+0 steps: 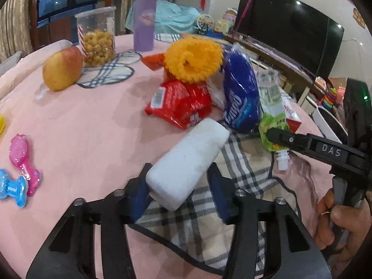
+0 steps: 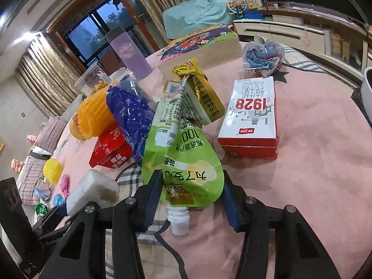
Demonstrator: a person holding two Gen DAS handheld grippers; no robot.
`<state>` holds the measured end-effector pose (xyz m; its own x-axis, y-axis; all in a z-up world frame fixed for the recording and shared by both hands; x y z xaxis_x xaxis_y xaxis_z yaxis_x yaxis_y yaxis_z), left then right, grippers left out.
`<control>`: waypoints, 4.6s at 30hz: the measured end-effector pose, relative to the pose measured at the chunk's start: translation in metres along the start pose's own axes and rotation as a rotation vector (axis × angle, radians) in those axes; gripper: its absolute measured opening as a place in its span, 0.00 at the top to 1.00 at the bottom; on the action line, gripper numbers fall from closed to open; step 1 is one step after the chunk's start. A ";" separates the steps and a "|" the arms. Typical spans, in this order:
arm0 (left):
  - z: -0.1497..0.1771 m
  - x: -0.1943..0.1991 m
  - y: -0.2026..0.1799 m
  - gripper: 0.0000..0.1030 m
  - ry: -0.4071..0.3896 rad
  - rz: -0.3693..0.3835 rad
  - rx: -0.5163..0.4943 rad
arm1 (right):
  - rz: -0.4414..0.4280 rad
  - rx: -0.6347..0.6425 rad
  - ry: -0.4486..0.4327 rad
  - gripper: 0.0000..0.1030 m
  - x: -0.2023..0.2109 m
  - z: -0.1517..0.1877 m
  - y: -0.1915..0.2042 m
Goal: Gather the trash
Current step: 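Grasp the white sponge block with the left tool while the right tool grasps the green spout pouch, then carry the sponge block and green pouch over the bin and release both, then move both open tools back toward the table items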
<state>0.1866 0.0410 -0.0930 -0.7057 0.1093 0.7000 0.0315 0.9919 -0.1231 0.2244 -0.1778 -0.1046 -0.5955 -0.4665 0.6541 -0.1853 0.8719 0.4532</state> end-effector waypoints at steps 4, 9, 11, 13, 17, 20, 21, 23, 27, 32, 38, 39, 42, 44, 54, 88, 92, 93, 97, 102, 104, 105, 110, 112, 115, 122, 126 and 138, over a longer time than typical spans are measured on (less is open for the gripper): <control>0.003 0.005 -0.004 0.61 -0.013 0.007 0.008 | -0.035 0.003 -0.002 0.56 0.008 0.006 0.001; 0.010 0.013 -0.015 0.62 -0.020 0.032 0.022 | -0.050 -0.005 -0.022 0.57 0.029 0.015 -0.006; 0.011 0.017 -0.024 0.62 -0.026 0.050 0.019 | -0.047 -0.010 -0.034 0.57 0.037 0.016 -0.009; 0.011 0.020 -0.036 0.62 -0.030 0.072 0.008 | -0.046 -0.018 -0.046 0.57 0.046 0.016 -0.014; 0.010 0.024 -0.060 0.62 -0.036 0.112 -0.018 | -0.031 -0.039 -0.077 0.57 0.068 0.017 -0.030; 0.008 0.025 -0.079 0.62 -0.038 0.140 -0.041 | -0.016 -0.052 -0.095 0.56 0.080 0.018 -0.041; 0.008 0.025 -0.084 0.62 -0.038 0.147 -0.047 | -0.011 -0.058 -0.100 0.56 0.085 0.018 -0.045; 0.007 0.025 -0.098 0.62 -0.036 0.165 -0.063 | 0.000 -0.068 -0.109 0.56 0.092 0.018 -0.054; 0.006 0.021 -0.124 0.62 -0.029 0.198 -0.095 | 0.017 -0.092 -0.127 0.56 0.105 0.020 -0.070; 0.005 0.019 -0.155 0.62 -0.025 0.230 -0.135 | 0.044 -0.118 -0.155 0.56 0.123 0.020 -0.091; 0.000 0.018 -0.185 0.62 -0.023 0.262 -0.171 | 0.072 -0.154 -0.188 0.56 0.140 0.017 -0.113; -0.001 0.018 -0.189 0.62 -0.023 0.266 -0.176 | 0.078 -0.159 -0.194 0.56 0.143 0.016 -0.116; -0.004 0.016 -0.206 0.62 -0.021 0.280 -0.197 | 0.095 -0.172 -0.206 0.56 0.149 0.013 -0.126; -0.007 0.016 -0.217 0.62 -0.023 0.292 -0.212 | 0.105 -0.182 -0.214 0.56 0.155 0.012 -0.135; -0.024 0.008 -0.273 0.62 -0.029 0.342 -0.279 | 0.160 -0.215 -0.244 0.56 0.176 0.002 -0.169; -0.058 -0.044 -0.367 0.61 0.005 0.361 -0.385 | 0.230 -0.283 -0.213 0.56 0.172 -0.038 -0.246; -0.056 -0.051 -0.370 0.61 0.021 0.358 -0.386 | 0.233 -0.293 -0.206 0.55 0.170 -0.036 -0.252; -0.055 -0.053 -0.372 0.61 0.026 0.358 -0.387 | 0.234 -0.296 -0.204 0.55 0.169 -0.035 -0.253; -0.054 -0.058 -0.374 0.60 0.038 0.354 -0.389 | 0.233 -0.299 -0.202 0.54 0.169 -0.036 -0.258; -0.054 -0.060 -0.374 0.42 0.049 0.348 -0.383 | 0.232 -0.303 -0.204 0.54 0.168 -0.039 -0.259; -0.056 -0.058 -0.372 0.37 0.037 0.341 -0.372 | 0.232 -0.305 -0.208 0.54 0.170 -0.040 -0.259; -0.056 -0.058 -0.371 0.37 0.035 0.342 -0.369 | 0.231 -0.306 -0.209 0.54 0.170 -0.040 -0.259; -0.056 -0.051 -0.359 0.36 0.026 0.339 -0.349 | 0.225 -0.307 -0.217 0.53 0.171 -0.040 -0.254; -0.054 -0.049 -0.351 0.36 0.025 0.334 -0.336 | 0.219 -0.304 -0.222 0.53 0.172 -0.039 -0.250; -0.049 -0.046 -0.336 0.35 0.027 0.319 -0.309 | 0.214 -0.292 -0.228 0.50 0.173 -0.040 -0.241; -0.035 -0.039 -0.295 0.35 0.039 0.278 -0.237 | 0.195 -0.257 -0.250 0.28 0.172 -0.035 -0.213; -0.026 -0.033 -0.269 0.35 0.041 0.253 -0.200 | 0.177 -0.247 -0.245 0.21 0.167 -0.030 -0.197; -0.008 -0.010 -0.193 0.30 0.015 0.169 -0.092 | 0.133 -0.190 -0.223 0.12 0.151 -0.015 -0.148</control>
<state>0.1933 -0.1506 -0.0704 -0.6743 0.2750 0.6854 0.2134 0.9610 -0.1756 0.1737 -0.3794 -0.0641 -0.7653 -0.2878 0.5757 0.0425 0.8699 0.4914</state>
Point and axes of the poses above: each gripper's, at about its wrist camera, not at the fingertips, and x roughly against the way its jaws point, y to its left, z to its underside, the point moved 5 cm from there along -x, roughly the way its jaws point, and after that the axes turned 2 degrees about -y, right-handed, at the moved point
